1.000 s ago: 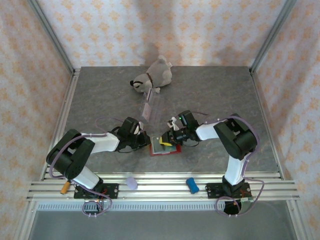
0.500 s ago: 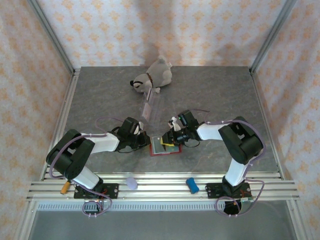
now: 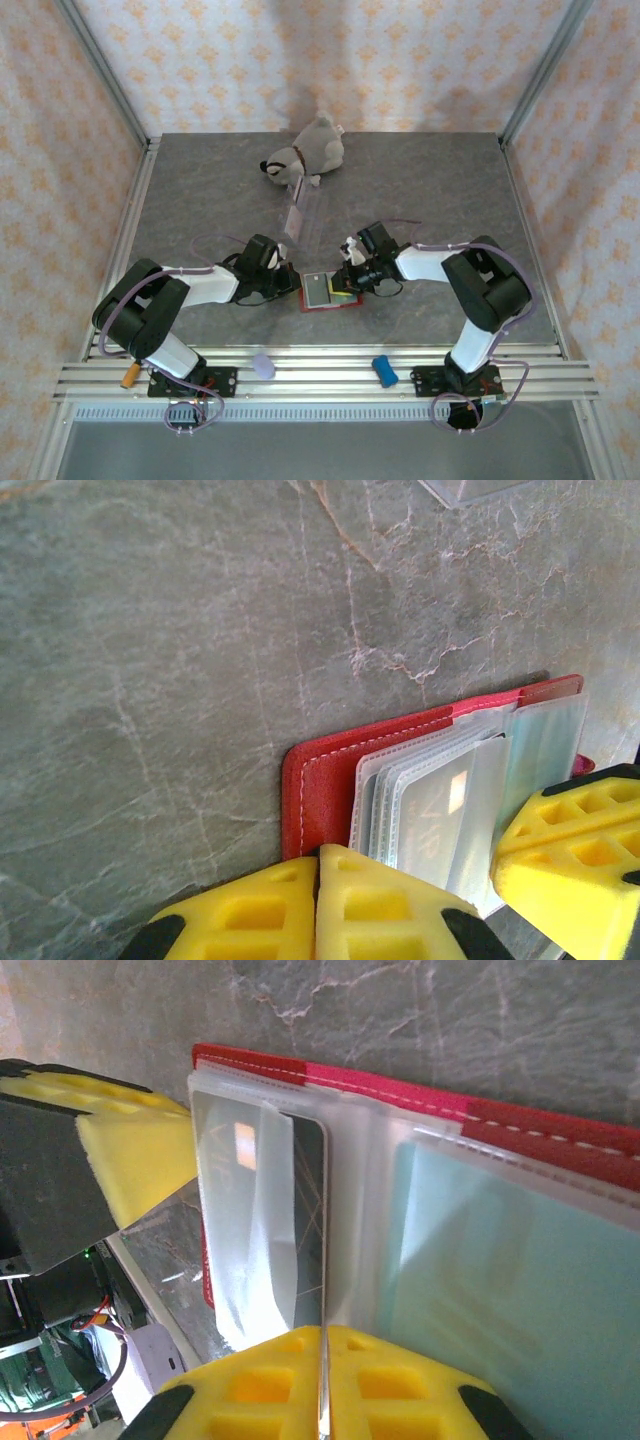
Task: Put the credit cards into the card holder
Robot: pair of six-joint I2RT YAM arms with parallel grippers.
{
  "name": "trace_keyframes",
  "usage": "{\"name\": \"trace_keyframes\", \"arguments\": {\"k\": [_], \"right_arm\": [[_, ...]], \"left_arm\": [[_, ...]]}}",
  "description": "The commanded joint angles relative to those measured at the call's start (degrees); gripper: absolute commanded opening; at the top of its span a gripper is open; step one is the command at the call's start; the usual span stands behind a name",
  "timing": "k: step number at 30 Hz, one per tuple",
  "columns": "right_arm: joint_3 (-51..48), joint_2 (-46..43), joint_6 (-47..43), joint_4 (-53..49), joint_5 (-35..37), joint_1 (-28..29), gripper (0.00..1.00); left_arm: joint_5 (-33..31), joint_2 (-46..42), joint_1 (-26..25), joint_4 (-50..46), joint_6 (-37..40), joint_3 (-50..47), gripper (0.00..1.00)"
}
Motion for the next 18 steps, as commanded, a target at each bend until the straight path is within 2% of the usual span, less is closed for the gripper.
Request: {"name": "trace_keyframes", "arguments": {"k": [1, 13, 18], "right_arm": [[0.9, 1.4, 1.0, 1.1, 0.0, 0.5, 0.07], [2.9, 2.8, 2.4, 2.2, -0.2, 2.7, 0.05], [2.6, -0.9, -0.9, -2.8, 3.4, 2.7, 0.16]], "left_arm": [[-3.5, 1.8, 0.8, -2.4, 0.9, -1.0, 0.08], [-4.2, 0.9, 1.4, -6.2, 2.6, 0.5, 0.09], [-6.7, -3.6, 2.7, -10.4, 5.1, 0.5, 0.12]]}}
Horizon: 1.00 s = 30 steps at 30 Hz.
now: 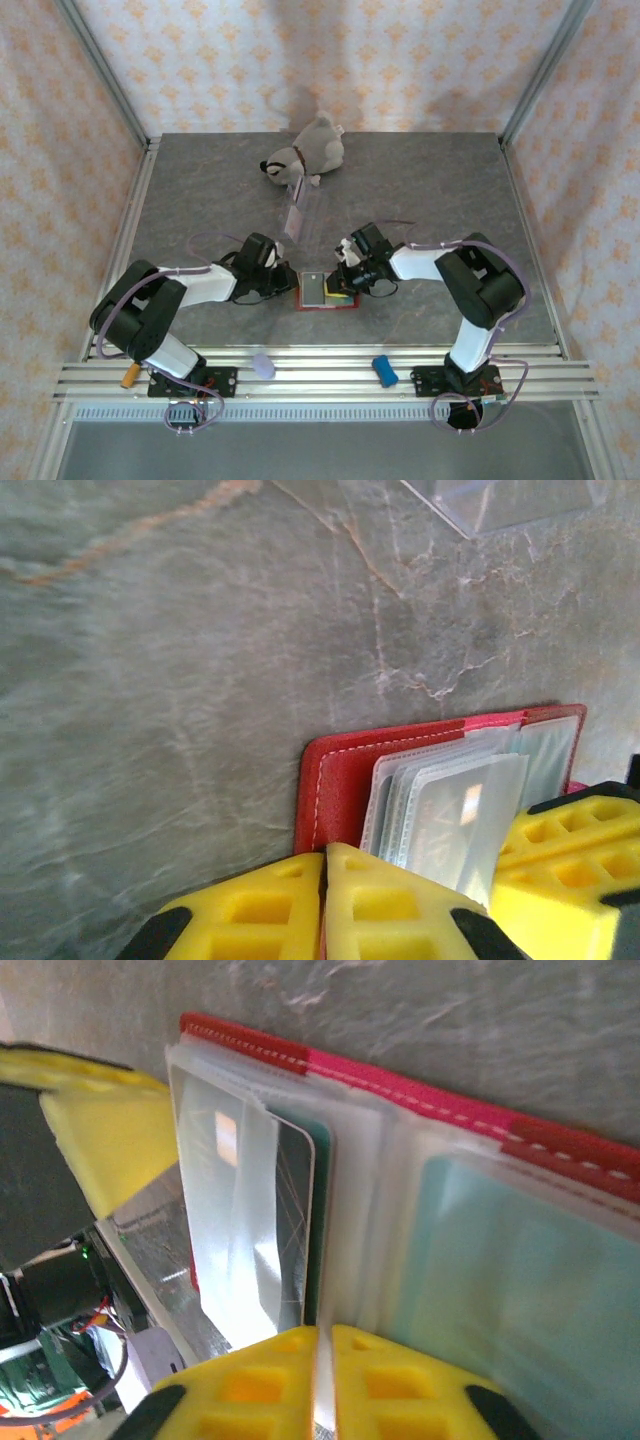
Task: Put the credit cards into the card holder
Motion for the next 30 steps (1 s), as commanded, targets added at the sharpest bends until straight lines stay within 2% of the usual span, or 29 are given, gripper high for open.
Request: {"name": "trace_keyframes", "arguments": {"k": [1, 11, 13, 17, 19, 22, 28, 30], "right_arm": [[0.9, -3.8, -3.0, -4.5, 4.7, 0.5, 0.2], [0.1, -17.3, -6.0, -13.4, 16.4, -2.5, 0.33], [-0.1, -20.9, -6.9, -15.3, 22.1, -2.9, 0.37], [-2.8, -30.0, -8.9, -16.4, 38.0, -3.0, 0.44], [-5.7, -35.2, -9.8, -14.2, 42.5, -3.2, 0.54], [-11.1, -42.2, -10.8, -9.2, 47.0, -3.5, 0.71], [-21.4, -53.1, -11.7, -2.4, 59.3, -3.8, 0.89], [-23.8, -54.7, -12.9, -1.1, 61.0, -3.9, 0.91]], "left_arm": [[-5.7, -3.1, 1.5, -8.8, 3.8, 0.6, 0.13], [-13.4, -16.0, 2.1, -22.7, 8.6, 4.1, 0.17], [-15.3, -19.6, 2.2, -25.3, 9.6, 5.5, 0.2], [-18.6, -25.2, 2.1, -29.3, 13.4, 9.6, 0.24], [-20.9, -26.6, 2.1, -31.0, 16.1, 11.8, 0.28], [-22.5, -25.9, 2.1, -31.0, 19.4, 14.9, 0.37], [-22.3, -16.2, 2.1, -32.4, 24.6, 25.4, 0.43], [-22.1, -11.9, 2.1, -33.0, 25.9, 28.9, 0.44]]}}
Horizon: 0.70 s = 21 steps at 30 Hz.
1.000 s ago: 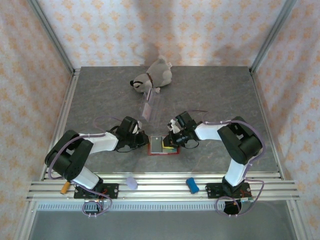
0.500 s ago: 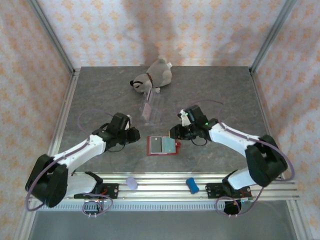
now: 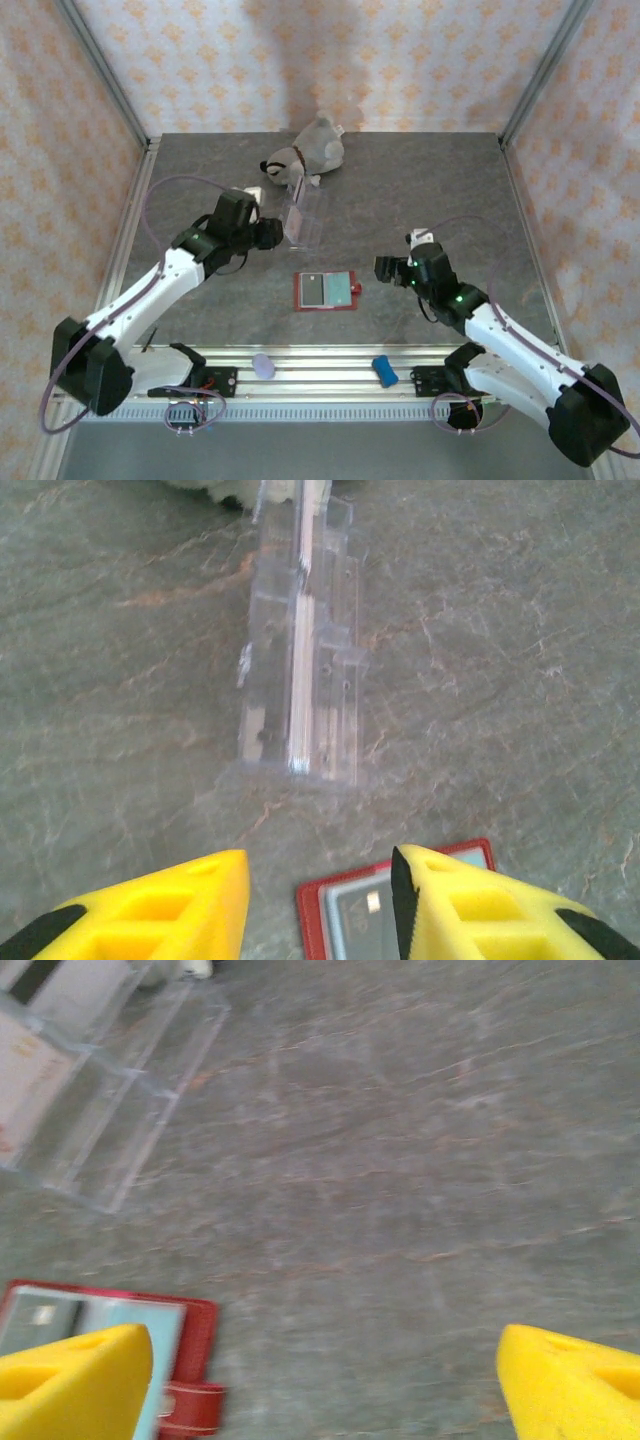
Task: Put the credit cards into the card holder
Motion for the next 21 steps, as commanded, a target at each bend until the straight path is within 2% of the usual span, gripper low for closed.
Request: {"name": "trace_keyframes", "arguments": {"k": [1, 5, 10, 13, 14, 15, 21], "right_arm": [[-3.3, -2.4, -1.9, 5.0, 9.2, -0.3, 0.91], [-6.8, -3.6, -1.5, 7.9, 9.0, -0.3, 0.92], [-7.5, -3.7, -2.0, 9.4, 9.1, -0.3, 0.93], [-7.6, -3.7, -2.1, 9.5, 8.9, -0.3, 0.94], [-7.7, -3.8, -2.2, 9.6, 8.9, -0.3, 0.94], [-7.8, -3.9, -2.2, 9.8, 8.8, -0.3, 0.94], [-8.1, -4.0, -2.3, 10.2, 8.4, -0.3, 0.97]], "left_arm": [[-1.6, 5.6, 0.3, -3.0, 5.0, 5.5, 0.46], [-4.7, 13.4, 0.0, -6.7, 7.8, 12.2, 0.53], [-12.6, 21.4, -1.8, -13.0, 11.2, 20.4, 0.64], [-18.5, 24.7, -3.0, -16.2, 12.5, 23.9, 0.82], [-20.4, 25.7, -3.4, -16.6, 13.1, 24.8, 0.95], [-21.9, 26.7, -4.0, -17.1, 13.7, 25.6, 0.99], [-29.1, 33.0, -5.9, -22.0, 15.4, 31.5, 0.99]]}}
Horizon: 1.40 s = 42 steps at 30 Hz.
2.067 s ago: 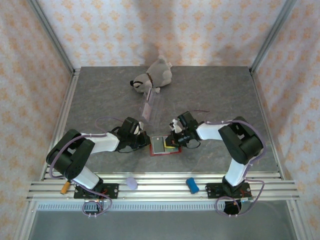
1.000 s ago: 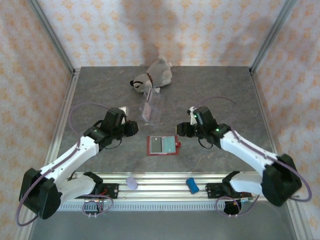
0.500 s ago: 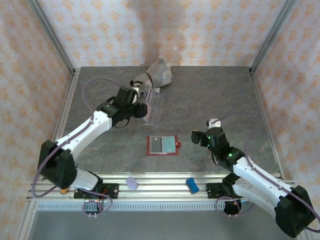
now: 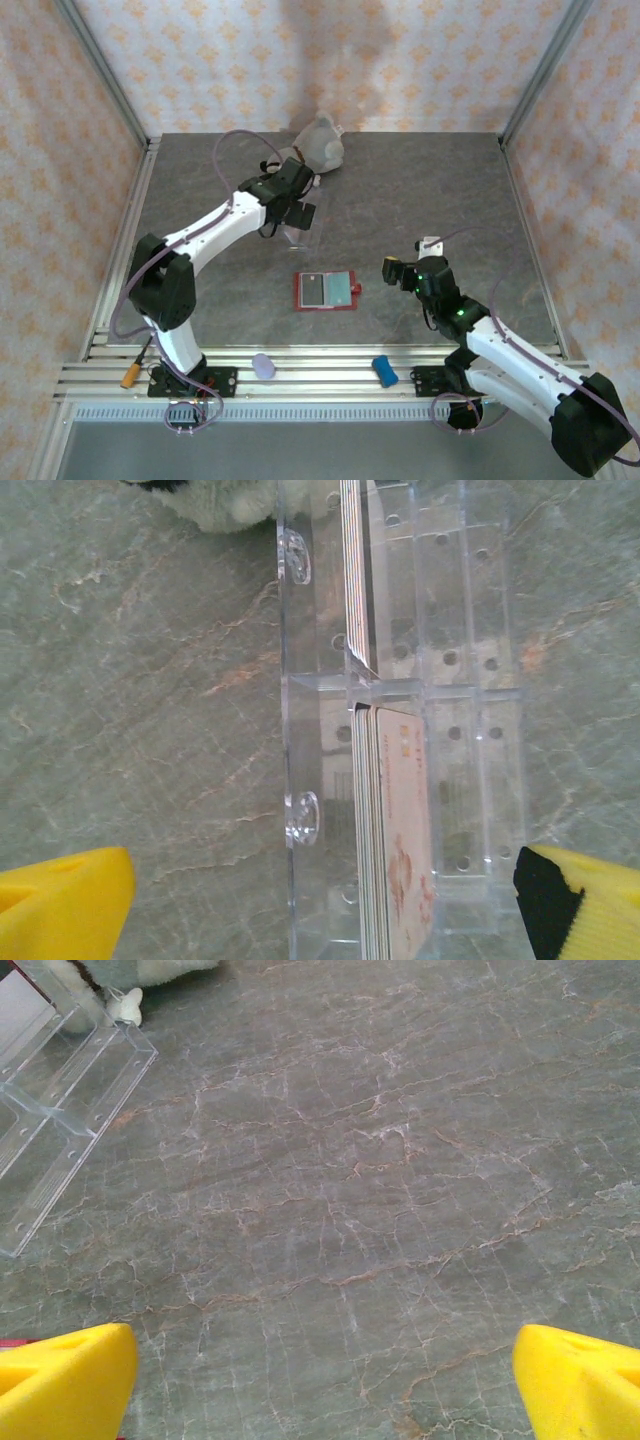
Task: Put the credit cards into the card holder
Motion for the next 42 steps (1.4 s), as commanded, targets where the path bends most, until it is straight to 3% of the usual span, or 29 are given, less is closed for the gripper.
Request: {"name": "trace_keyframes", "arguments": {"k": [1, 11, 22, 30, 36, 42], "right_arm": [[-1.1, -0.7, -0.9, 1.8, 1.6, -0.2, 0.97], [-1.2, -0.6, -0.9, 2.2, 1.6, -0.2, 0.98], [-1.1, -0.6, -0.8, 2.1, 1.6, -0.2, 0.99], [-1.2, -0.6, -0.9, 2.1, 1.5, -0.2, 0.99], [-1.2, -0.6, -0.8, 2.1, 1.5, -0.2, 0.99], [-1.2, -0.6, -0.8, 2.1, 1.5, -0.2, 0.99]], "left_arm": [[-9.1, 2.9, -0.8, -5.6, 2.1, 3.0, 0.99], [-15.2, 9.1, -0.9, -5.7, 3.9, 4.2, 1.0], [-21.1, 7.1, -1.5, -3.6, 4.6, 2.9, 0.97], [-20.9, 5.1, -1.5, -2.3, 4.7, 2.5, 0.74], [-20.3, 6.2, -1.7, -3.2, 4.4, 3.6, 0.4], [-18.9, 6.4, -1.8, -3.3, 4.7, 3.9, 0.25]]}}
